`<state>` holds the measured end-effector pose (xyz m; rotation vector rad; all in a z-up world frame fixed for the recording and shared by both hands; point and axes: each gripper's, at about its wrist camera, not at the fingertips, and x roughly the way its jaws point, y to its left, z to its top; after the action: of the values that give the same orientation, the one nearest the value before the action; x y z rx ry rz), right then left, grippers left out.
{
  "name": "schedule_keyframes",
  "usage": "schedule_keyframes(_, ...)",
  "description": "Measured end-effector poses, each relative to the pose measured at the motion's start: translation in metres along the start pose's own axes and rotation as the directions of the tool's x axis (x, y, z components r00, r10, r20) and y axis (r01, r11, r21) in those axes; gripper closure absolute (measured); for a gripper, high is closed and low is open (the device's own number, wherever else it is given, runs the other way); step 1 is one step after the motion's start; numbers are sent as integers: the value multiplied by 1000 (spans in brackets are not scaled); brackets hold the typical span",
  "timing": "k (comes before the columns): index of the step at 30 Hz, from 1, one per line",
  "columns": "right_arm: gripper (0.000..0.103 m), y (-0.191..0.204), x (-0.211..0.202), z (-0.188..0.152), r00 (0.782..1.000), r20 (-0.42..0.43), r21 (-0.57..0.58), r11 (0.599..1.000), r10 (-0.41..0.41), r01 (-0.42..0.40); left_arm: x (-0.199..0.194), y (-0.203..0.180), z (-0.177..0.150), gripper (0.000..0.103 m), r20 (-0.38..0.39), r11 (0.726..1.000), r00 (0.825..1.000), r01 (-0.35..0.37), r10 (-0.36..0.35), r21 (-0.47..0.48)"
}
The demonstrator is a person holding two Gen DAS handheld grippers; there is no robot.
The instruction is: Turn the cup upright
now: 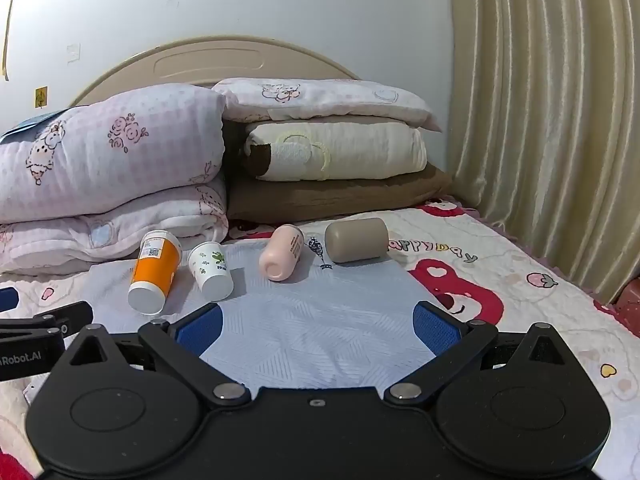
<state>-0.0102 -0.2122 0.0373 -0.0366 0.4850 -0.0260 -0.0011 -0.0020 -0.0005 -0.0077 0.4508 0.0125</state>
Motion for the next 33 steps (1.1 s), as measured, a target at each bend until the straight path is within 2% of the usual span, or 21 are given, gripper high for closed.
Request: schedule_keyframes(33, 0, -11, 4, 1, 999, -52, 16, 1000, -5, 6, 1, -3, 0, 0, -13, 1000, 1000, 24, -24, -18)
